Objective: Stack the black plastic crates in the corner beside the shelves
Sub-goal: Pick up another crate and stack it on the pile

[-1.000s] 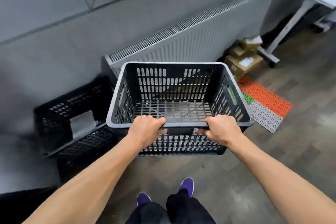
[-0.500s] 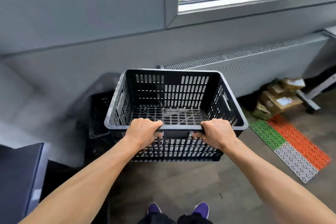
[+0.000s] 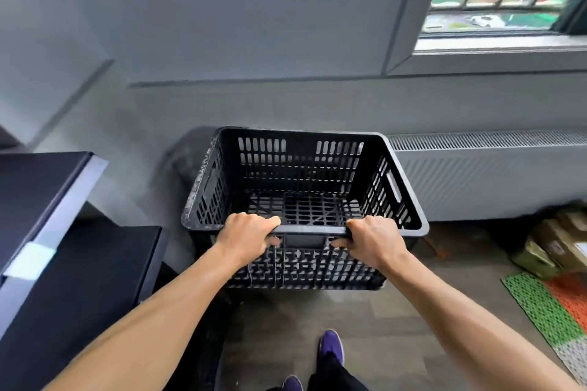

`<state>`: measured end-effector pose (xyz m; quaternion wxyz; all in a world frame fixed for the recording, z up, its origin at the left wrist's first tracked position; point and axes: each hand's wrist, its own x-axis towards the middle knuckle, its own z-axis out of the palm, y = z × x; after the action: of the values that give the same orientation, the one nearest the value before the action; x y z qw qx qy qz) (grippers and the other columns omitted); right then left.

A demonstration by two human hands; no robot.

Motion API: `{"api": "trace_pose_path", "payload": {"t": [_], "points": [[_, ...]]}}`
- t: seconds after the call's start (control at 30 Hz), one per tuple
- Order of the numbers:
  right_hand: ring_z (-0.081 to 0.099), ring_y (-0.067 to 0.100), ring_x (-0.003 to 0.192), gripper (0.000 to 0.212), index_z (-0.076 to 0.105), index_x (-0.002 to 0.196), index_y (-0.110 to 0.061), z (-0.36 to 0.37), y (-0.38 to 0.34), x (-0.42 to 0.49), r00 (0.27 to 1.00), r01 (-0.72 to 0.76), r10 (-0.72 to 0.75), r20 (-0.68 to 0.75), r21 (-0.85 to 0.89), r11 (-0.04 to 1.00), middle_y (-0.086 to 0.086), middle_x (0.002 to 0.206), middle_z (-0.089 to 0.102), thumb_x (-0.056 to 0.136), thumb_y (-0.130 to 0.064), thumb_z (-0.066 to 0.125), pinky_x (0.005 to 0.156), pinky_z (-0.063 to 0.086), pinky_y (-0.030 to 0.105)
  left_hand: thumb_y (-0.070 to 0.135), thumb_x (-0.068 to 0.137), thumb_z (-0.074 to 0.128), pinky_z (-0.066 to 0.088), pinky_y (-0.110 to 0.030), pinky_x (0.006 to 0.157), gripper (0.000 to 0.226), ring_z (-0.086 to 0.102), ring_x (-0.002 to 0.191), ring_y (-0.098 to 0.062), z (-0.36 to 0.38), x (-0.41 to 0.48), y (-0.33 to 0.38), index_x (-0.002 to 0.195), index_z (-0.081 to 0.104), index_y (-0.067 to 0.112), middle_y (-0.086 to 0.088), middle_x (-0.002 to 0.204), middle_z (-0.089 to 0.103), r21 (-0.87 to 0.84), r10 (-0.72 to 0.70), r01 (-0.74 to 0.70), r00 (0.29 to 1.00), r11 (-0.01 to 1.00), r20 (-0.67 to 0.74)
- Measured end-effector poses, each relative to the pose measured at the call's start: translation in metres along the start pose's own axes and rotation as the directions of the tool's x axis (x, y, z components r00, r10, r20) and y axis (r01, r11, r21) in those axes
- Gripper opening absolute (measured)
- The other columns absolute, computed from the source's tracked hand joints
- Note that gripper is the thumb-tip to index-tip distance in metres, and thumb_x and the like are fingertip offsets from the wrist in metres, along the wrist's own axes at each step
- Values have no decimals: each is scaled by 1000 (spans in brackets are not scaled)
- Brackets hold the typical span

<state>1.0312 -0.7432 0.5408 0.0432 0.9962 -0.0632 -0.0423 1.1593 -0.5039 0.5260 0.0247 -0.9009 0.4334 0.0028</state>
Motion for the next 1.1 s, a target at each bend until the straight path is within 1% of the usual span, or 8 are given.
{"api": "trace_pose_path", "payload": {"t": [0.1,0.2,0.33,0.43,0.67,0.8,0.97,1.1], "points": [[68,26,83,57,60,86,-19,0,-5,25,999,35,-35,-12,-14,999,2,83,70,84,-73,42,62,40,33,56,92,51,39,-33,61,39,67,80,-26,4,5,-17,115,54,24,2,85,70,7,-35,36,999,999,-18],[69,26,81,56,61,87,-20,2,-4,51,998,57,-57,-29,-11,998,2,82,70,85,-72,43,64,47,33,56,92,52,40,-33,61,39,67,81,-26,7,17,-30,114,55,24,2,85,70,19,-73,73,997,997,-13],[69,27,82,54,61,89,-20,7,8,95,996,73,-73,-40,-18,997,3,83,70,85,-71,45,65,48,35,56,92,51,38,-33,60,39,67,81,-27,13,52,-47,115,54,24,2,85,69,22,-97,97,995,995,-10],[70,26,79,54,61,92,-21,14,19,124,995,89,-90,-47,-19,996,1,81,70,86,-71,42,62,47,34,56,92,51,42,-35,61,37,67,77,-28,20,79,-59,107,54,22,1,81,68,25,-110,110,994,994,-6],[69,26,76,52,60,93,-20,27,46,180,994,103,-103,-25,-4,995,0,79,70,87,-69,42,59,44,34,56,89,58,38,-31,53,39,67,67,-27,32,135,-76,105,59,20,2,73,67,49,-94,95,995,994,-20],[69,26,76,53,59,92,-20,36,49,200,995,101,-101,-11,4,995,1,80,70,88,-69,41,57,41,33,56,90,54,38,-31,53,38,67,68,-26,39,154,-86,105,57,21,3,75,67,73,-86,85,996,994,5],[69,25,74,52,61,91,-20,52,48,222,995,101,-101,14,1,995,0,79,70,89,-68,42,57,42,34,54,94,49,36,-31,56,37,67,74,-26,53,174,-101,111,53,22,3,81,66,86,-75,70,996,994,56],[69,26,76,51,60,86,-19,60,40,232,993,101,-100,61,-24,995,2,78,69,88,-67,44,57,40,33,54,94,49,37,-30,54,35,65,70,-24,69,176,-111,106,53,21,4,76,63,52,-58,55,996,997,62]]}}
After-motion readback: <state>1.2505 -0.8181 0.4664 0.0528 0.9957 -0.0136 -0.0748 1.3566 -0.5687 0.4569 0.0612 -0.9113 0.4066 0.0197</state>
